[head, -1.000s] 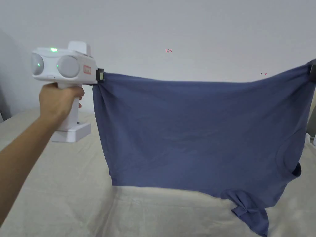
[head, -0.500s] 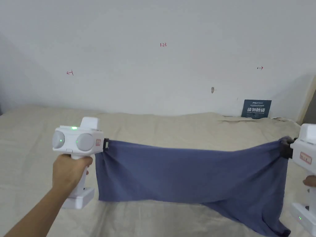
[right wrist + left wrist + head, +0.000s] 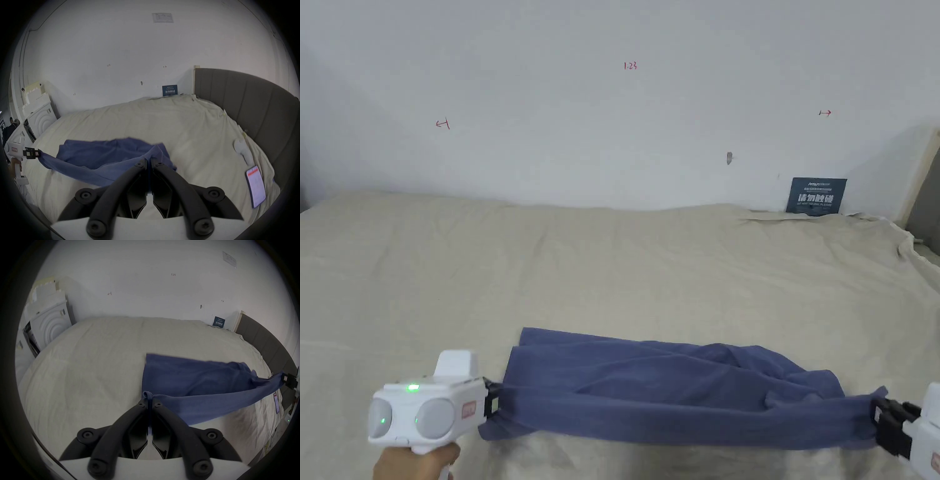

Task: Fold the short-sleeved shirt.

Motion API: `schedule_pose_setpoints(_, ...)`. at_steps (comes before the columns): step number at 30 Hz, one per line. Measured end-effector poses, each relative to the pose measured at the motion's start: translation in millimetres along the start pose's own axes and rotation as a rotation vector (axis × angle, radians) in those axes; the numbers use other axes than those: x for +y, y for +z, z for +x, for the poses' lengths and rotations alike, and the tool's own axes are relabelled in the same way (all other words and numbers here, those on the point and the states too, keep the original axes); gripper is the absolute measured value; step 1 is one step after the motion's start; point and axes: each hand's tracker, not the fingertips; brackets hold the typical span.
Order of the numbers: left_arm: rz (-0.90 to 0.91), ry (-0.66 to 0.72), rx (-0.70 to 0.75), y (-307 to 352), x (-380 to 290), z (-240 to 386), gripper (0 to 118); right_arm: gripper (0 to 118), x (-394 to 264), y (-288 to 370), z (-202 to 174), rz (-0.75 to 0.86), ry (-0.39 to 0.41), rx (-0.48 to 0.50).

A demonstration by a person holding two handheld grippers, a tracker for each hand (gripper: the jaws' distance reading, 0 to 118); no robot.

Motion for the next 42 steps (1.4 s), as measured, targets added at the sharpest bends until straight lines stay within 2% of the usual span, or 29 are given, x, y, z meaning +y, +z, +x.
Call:
schedule_pose_setpoints(5,-0.039,0.022,-0.004,29.4,-59.2,-12.0,0,1,-50.2,48.1,1.2,-0.035,-0.03,0.027)
schedule_pose_setpoints(12,-0.061,0.037,-0.002,72.8,-117.1,-32.1,0,1,-101.6,103.0,3.4,-0.057,-0.027,0.039)
schedule_pose_setpoints(22,-0.087,0.026,0.008,106.2,-166.3,-41.2,0,1,-147.9,142.6,0.1,-0.09,-0.043,0.032)
schedule_pose_setpoints(28,-0.102,0.014,0.02,102.3,-180.6,-39.1,0,1,-160.7,133.7,2.0,-0.124,-0.047,0.014)
schedule_pose_setpoints(36,-0.154,0.036,0.078,78.9,-195.9,-29.2,1,1,-191.0,83.2,8.0,-0.312,-0.082,-0.1)
schedule_pose_setpoints(39,-0.157,0.027,0.093,81.5,-193.0,-25.8,14,2,-194.0,82.1,1.0,-0.325,-0.087,-0.108)
schedule_pose_setpoints(41,-0.175,0.019,0.104,83.3,-191.7,-27.2,30,3,-190.8,87.1,-3.3,-0.323,-0.076,-0.108)
schedule_pose_setpoints(42,-0.178,0.02,0.111,85.2,-190.8,-27.5,42,5,-187.3,93.0,-8.1,-0.321,-0.076,-0.104)
